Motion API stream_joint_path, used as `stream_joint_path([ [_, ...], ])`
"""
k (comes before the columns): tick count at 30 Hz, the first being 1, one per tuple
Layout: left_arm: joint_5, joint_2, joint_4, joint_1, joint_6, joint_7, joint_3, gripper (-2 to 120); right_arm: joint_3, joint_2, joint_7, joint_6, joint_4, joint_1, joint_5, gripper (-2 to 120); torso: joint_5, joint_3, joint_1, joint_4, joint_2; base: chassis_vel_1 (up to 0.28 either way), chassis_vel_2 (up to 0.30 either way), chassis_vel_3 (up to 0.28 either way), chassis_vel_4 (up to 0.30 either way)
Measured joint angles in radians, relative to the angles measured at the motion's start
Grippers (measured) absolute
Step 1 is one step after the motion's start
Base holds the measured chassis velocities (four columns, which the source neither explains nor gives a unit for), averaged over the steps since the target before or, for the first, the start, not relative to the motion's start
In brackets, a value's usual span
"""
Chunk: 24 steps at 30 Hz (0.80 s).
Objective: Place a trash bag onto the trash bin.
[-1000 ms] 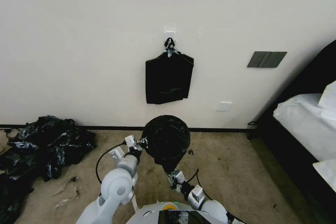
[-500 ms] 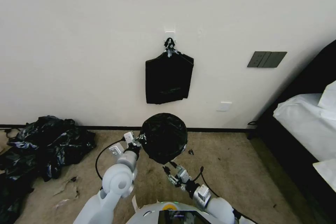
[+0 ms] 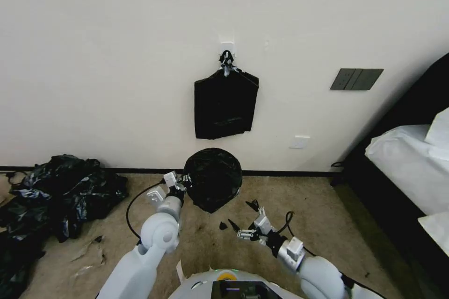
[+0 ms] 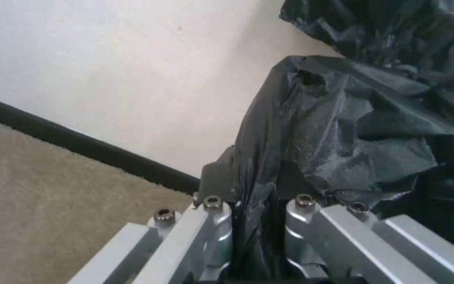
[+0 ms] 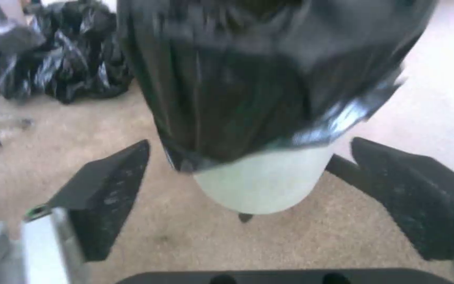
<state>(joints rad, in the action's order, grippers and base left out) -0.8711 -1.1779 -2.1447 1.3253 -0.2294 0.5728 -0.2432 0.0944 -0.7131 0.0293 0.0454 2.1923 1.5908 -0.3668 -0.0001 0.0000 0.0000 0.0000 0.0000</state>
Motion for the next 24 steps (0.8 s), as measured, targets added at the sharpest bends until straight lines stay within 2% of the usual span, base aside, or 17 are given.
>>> stream_joint_path([
  [2,0.058,-0.01,0.007,0.001,0.012,-0.007,0.023,7,0.008,0.026,0.077,-0.074,0.091,0.009,-0.107,82,0.0,0.0,0.0,-0.0003,0.0,0.0,0.0,0.0,0.0],
  [4,0.078,-0.013,0.009,0.002,0.014,-0.008,0.03,7,0.008,0.032,0.113,-0.109,0.124,0.006,-0.153,78,0.0,0.0,0.0,-0.0003,0.0,0.0,0.0,0.0,0.0],
  [7,0.133,-0.017,0.012,0.008,0.02,-0.01,0.054,7,0.007,0.062,0.219,-0.238,0.226,-0.056,-0.337,64,0.0002,0.0,0.0,-0.0001,0.0,0.0,0.0,0.0,0.0],
  [8,0.133,-0.017,0.012,0.008,0.02,-0.01,0.054,7,0.007,0.062,0.219,-0.238,0.226,-0.056,-0.337,64,0.0002,0.0,0.0,-0.0001,0.0,0.0,0.0,0.0,0.0],
  [9,0.144,-0.017,0.012,0.013,0.021,-0.011,0.062,7,0.006,0.079,0.238,-0.277,0.253,-0.089,-0.396,61,0.0003,0.0,0.0,0.0,0.0,0.0,0.0,0.0,0.0],
  [10,0.161,-0.017,0.012,0.023,0.023,-0.011,0.075,7,0.001,0.105,0.279,-0.345,0.295,-0.151,-0.495,52,0.0,0.0,0.0,0.0001,0.0,0.0,0.0,0.0,0.0],
  [11,0.161,-0.017,0.012,0.023,0.023,-0.011,0.075,7,0.001,0.105,0.279,-0.345,0.295,-0.151,-0.495,52,0.0,0.0,0.0,0.0001,0.0,0.0,0.0,0.0,0.0],
  [14,0.182,-0.017,0.011,0.041,0.029,-0.011,0.1,7,-0.007,0.132,0.361,-0.478,0.318,-0.264,-0.663,40,0.0002,0.0,0.0,0.0002,0.0,0.0,0.0,0.0,0.0],
  [16,0.197,-0.019,0.01,0.051,0.037,-0.012,0.119,7,-0.024,0.143,0.383,-0.554,0.319,-0.337,-0.697,30,0.0001,0.0,0.0,0.0,0.0,0.0,0.0,0.0,0.0],
  [18,0.203,-0.02,0.01,0.054,0.04,-0.013,0.128,7,-0.036,0.144,0.39,-0.577,0.318,-0.363,-0.709,27,0.0,0.0,0.0,0.0,0.0,0.0,0.0,0.0,0.0],
  [21,0.235,-0.025,0.01,0.062,0.046,-0.014,0.16,7,-0.097,0.123,0.443,-0.676,0.279,-0.473,-0.788,14,0.0001,0.0,0.0,-0.0003,0.0,0.0,0.0,0.0,0.0],
  [22,0.235,-0.025,0.01,0.062,0.046,-0.014,0.16,7,-0.097,0.123,0.443,-0.676,0.279,-0.473,-0.788,14,0.0001,0.0,0.0,-0.0003,0.0,0.0,0.0,0.0,0.0],
  [24,0.265,-0.027,0.01,0.063,0.048,-0.014,0.177,7,-0.167,0.096,0.495,-0.742,0.226,-0.575,-0.853,4,0.0003,0.0,0.0,-0.0001,0.0,0.0,0.0,0.0,0.0],
])
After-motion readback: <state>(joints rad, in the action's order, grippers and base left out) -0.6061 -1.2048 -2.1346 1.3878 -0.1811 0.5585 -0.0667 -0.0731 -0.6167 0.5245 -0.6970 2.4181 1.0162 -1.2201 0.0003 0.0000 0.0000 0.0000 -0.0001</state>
